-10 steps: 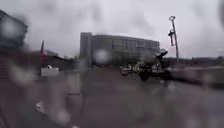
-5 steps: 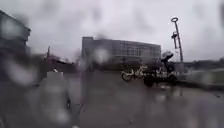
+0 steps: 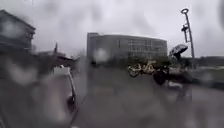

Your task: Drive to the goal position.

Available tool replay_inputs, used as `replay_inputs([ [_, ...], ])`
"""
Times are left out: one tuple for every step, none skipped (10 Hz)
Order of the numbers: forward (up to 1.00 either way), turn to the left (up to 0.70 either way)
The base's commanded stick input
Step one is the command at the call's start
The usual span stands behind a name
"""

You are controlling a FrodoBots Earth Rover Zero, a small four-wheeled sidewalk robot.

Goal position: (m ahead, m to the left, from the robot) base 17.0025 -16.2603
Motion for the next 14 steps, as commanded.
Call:
replay_inputs([
  [1.0,0.0],
  [1.0,0.0],
  [1.0,0.0],
  [1.0,0.0],
  [1.0,0.0],
  [1.0,0.0],
  [1.0,0.0],
  [1.0,0.0],
  [1.0,0.0],
  [1.0,0.0],
  [1.0,0.0],
  [1.0,0.0],
  [1.0,0.0],
  [1.0,0.0],
])
